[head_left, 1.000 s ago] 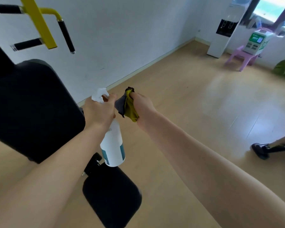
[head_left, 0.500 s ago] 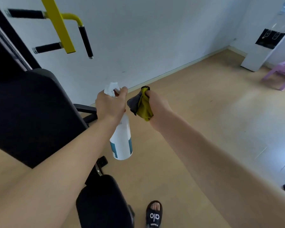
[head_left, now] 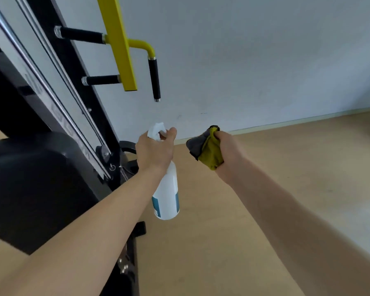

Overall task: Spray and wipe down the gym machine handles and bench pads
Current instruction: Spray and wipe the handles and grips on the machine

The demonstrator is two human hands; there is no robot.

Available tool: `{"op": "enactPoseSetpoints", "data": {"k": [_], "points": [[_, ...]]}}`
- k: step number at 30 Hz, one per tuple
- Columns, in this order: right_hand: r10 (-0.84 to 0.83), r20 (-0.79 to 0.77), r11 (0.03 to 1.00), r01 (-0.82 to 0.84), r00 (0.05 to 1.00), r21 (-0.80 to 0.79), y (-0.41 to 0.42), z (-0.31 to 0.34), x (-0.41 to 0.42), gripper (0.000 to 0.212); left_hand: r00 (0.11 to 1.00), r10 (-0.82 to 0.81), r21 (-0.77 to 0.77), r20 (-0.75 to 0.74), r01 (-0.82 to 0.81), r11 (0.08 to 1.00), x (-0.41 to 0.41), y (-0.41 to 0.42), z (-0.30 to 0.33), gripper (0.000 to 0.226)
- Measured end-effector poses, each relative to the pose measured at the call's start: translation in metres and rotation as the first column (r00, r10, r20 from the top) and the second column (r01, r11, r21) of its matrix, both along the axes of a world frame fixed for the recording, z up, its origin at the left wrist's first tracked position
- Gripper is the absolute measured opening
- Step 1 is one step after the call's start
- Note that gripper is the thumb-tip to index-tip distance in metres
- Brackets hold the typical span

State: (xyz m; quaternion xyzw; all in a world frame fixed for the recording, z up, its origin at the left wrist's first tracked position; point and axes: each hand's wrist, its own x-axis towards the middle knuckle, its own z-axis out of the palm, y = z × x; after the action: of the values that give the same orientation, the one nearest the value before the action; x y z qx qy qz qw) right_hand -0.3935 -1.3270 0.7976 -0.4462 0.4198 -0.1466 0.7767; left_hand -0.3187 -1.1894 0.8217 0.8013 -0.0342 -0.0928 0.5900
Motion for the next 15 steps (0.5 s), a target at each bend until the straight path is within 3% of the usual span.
{"op": "enactPoseSetpoints", "data": {"k": [7, 11, 15], "points": [[0.081, 0.061, 0.986, -0.088, 0.995, 0.140, -0.075, 0.003, 0.069, 0.012, 0.993, 0.107, -0.005, 0.055, -0.107, 0.994, 0.052, -0.047, 0.007, 0.030], [-0.010, 0.296, 0.830, -0.157, 0.955, 0.535, -0.093, 0.002, 0.112, 0.030, 0.987, 0.140, 0.020, 0.076, -0.142, 0.990, 0.080, -0.061, 0.003, 0.034], [0.026, 0.264, 0.829, -0.168, 0.964, 0.533, -0.102, 0.002, 0.170, 0.030, 0.980, 0.167, 0.043, 0.103, -0.173, 0.984, 0.115, -0.071, 0.002, 0.031]]}}
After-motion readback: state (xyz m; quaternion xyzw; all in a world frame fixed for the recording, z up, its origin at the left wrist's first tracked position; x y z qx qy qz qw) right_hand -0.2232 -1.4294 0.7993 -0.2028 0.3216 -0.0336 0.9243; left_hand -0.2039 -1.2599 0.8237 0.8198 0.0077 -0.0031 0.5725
